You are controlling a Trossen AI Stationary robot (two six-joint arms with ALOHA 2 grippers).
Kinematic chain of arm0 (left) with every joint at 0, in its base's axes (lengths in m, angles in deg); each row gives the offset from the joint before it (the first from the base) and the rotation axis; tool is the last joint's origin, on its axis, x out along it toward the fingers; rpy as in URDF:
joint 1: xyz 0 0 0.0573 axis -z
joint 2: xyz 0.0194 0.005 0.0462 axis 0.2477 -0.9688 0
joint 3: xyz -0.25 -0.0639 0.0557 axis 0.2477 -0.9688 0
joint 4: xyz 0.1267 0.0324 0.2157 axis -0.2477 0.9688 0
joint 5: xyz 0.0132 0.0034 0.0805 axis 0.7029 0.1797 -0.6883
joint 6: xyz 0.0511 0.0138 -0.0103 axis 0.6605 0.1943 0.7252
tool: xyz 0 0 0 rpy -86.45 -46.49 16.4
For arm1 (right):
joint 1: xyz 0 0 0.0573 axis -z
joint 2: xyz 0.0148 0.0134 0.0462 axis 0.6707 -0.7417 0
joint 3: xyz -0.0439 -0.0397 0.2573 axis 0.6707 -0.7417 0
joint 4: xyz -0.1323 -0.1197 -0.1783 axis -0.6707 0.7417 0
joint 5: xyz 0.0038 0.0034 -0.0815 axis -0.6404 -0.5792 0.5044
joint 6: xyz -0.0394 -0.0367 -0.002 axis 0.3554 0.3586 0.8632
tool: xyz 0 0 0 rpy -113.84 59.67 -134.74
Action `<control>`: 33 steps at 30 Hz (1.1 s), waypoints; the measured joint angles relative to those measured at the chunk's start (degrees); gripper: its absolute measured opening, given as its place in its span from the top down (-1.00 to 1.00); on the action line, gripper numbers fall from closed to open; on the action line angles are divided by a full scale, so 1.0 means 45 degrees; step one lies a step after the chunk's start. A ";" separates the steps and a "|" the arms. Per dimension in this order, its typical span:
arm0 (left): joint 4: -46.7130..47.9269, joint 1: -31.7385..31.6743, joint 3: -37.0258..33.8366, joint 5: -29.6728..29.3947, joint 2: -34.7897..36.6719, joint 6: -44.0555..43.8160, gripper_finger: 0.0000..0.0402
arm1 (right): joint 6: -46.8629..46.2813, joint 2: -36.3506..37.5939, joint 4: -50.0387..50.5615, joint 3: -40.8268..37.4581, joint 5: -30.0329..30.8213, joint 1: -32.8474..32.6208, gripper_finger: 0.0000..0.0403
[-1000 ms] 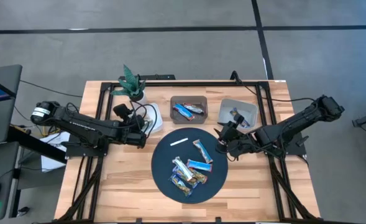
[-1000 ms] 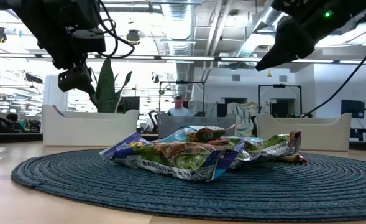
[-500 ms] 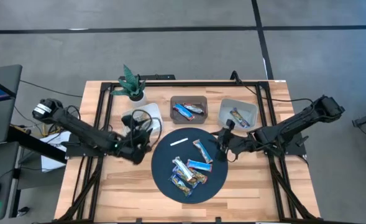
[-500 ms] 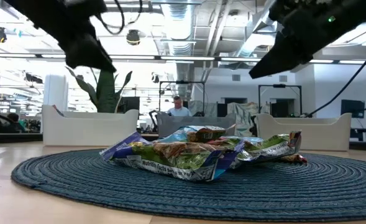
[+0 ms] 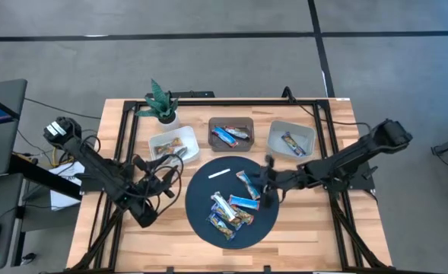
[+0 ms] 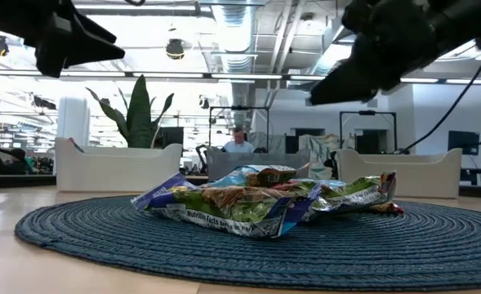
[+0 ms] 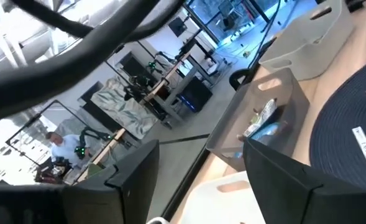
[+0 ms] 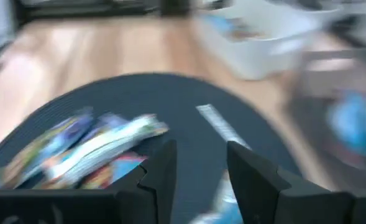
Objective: Pick and place Granola Bars by type
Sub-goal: Put the top red granola bar into the black bin
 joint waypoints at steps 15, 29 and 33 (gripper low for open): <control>-0.0043 -0.0328 0.0000 -0.0005 0.0005 -0.0078 -0.14 | 0.0998 -0.3968 0.2118 0.2366 -0.3609 -0.0119 0.31; -0.0042 -0.0334 0.0000 -0.0005 0.0005 -0.0076 -0.14 | 0.0196 -0.4418 0.2536 0.2647 -0.3792 -0.0131 -0.10; -0.0038 -0.0334 0.0000 0.0000 0.0005 -0.0079 -0.14 | -0.0045 -0.4418 0.3005 0.2647 -0.3895 -0.0131 -0.26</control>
